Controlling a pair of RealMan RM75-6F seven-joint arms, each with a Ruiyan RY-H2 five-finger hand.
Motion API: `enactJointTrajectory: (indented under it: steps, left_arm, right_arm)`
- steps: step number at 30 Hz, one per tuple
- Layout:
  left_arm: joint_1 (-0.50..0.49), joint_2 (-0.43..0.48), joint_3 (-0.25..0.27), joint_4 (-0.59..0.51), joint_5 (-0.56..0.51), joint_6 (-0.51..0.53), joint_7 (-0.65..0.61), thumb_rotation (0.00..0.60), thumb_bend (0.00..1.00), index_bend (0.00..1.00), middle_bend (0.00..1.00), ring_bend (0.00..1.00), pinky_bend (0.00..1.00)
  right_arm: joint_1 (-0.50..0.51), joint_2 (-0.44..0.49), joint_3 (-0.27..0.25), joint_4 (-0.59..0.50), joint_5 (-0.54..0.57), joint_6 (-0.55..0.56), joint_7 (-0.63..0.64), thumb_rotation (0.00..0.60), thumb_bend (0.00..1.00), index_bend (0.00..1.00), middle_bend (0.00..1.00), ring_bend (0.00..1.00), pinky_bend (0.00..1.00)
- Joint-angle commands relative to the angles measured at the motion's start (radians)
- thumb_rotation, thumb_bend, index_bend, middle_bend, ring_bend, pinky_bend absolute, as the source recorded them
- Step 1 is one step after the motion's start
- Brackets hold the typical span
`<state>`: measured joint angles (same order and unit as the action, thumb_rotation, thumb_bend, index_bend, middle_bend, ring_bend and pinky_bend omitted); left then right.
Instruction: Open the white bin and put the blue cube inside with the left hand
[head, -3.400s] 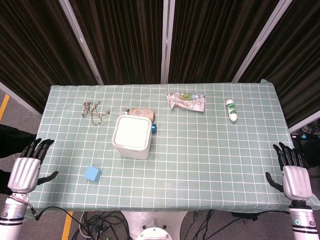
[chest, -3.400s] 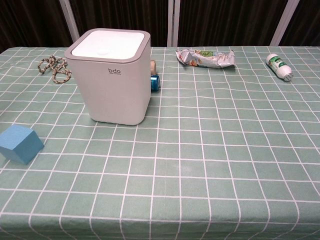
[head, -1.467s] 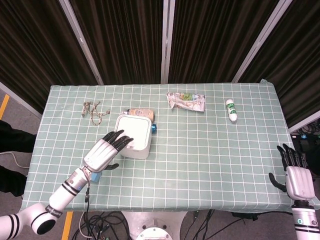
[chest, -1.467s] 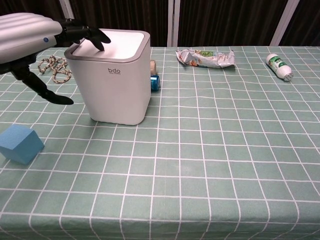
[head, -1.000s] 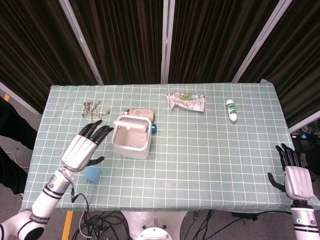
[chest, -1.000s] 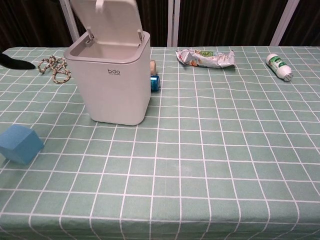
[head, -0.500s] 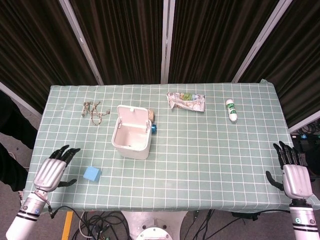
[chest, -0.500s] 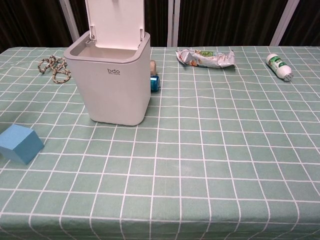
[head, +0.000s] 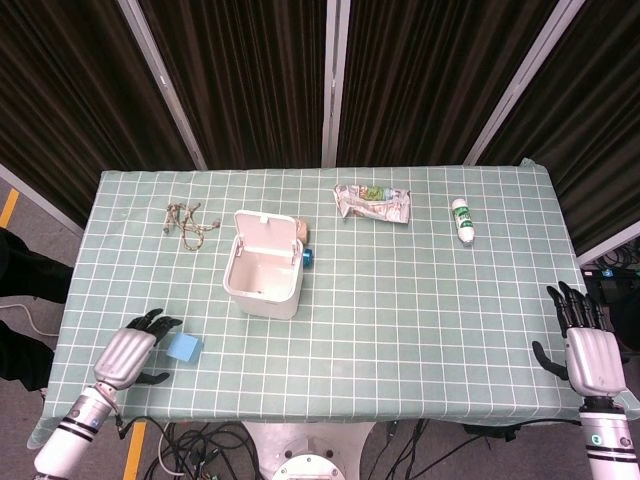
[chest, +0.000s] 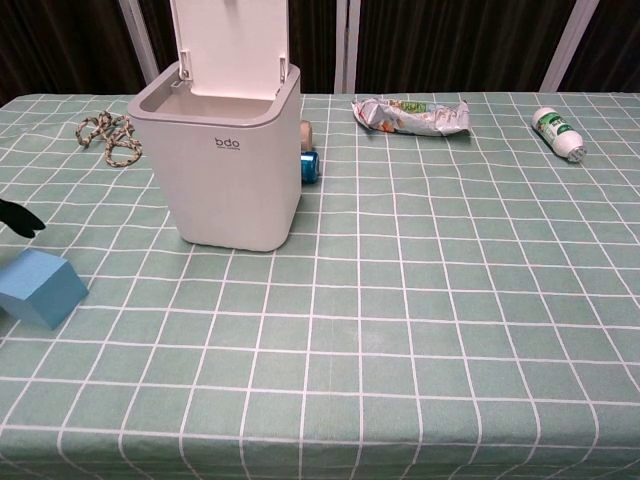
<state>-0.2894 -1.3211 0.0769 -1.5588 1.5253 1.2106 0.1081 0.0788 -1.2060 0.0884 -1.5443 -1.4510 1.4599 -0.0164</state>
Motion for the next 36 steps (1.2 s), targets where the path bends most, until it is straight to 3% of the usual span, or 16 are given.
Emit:
enactJointTrajectory:
  steps: [1, 5, 11, 16, 25, 30, 36]
  left_arm:
    - [-0.006, -0.020, -0.001, 0.022, 0.007, -0.008, -0.006, 0.600, 0.17, 0.21, 0.23, 0.11, 0.26]
    - [-0.012, -0.040, -0.006, 0.048, 0.010, -0.014, -0.013, 0.600, 0.18, 0.23, 0.24, 0.12, 0.27]
    - [-0.017, -0.066, -0.010, 0.083, 0.009, -0.022, -0.022, 0.600, 0.23, 0.29, 0.30, 0.21, 0.37]
    - [-0.014, -0.087, -0.008, 0.109, 0.031, -0.001, -0.026, 0.600, 0.27, 0.37, 0.38, 0.29, 0.47]
    - [0.001, -0.099, -0.011, 0.116, 0.057, 0.053, -0.043, 0.600, 0.30, 0.47, 0.48, 0.38, 0.54]
    - [0.012, -0.032, -0.031, 0.047, 0.060, 0.108, -0.068, 0.600, 0.30, 0.47, 0.48, 0.38, 0.54]
    - [-0.016, 0.153, -0.129, -0.148, 0.046, 0.168, -0.037, 0.600, 0.30, 0.47, 0.48, 0.38, 0.54]
  right_arm:
    - [-0.001, -0.001, -0.001, 0.000, 0.000, 0.000, 0.000, 0.600, 0.23, 0.00, 0.00, 0.00, 0.00]
    - [0.001, -0.002, -0.002, 0.001, 0.002, -0.005, -0.002, 0.600, 0.24, 0.00, 0.00, 0.00, 0.00]
    - [0.002, -0.002, -0.003, 0.000, 0.007, -0.010, -0.004, 0.600, 0.24, 0.00, 0.00, 0.00, 0.00]
    - [0.002, -0.002, -0.004, 0.002, 0.009, -0.013, -0.002, 0.600, 0.24, 0.00, 0.00, 0.00, 0.00]
    - [0.002, -0.002, -0.004, 0.001, 0.010, -0.012, -0.003, 0.600, 0.24, 0.00, 0.00, 0.00, 0.00]
    - [0.003, 0.000, -0.004, -0.001, 0.012, -0.014, -0.008, 0.600, 0.24, 0.00, 0.00, 0.00, 0.00]
    - [0.004, -0.002, 0.000, -0.005, 0.009, -0.007, -0.012, 0.600, 0.24, 0.00, 0.00, 0.00, 0.00]
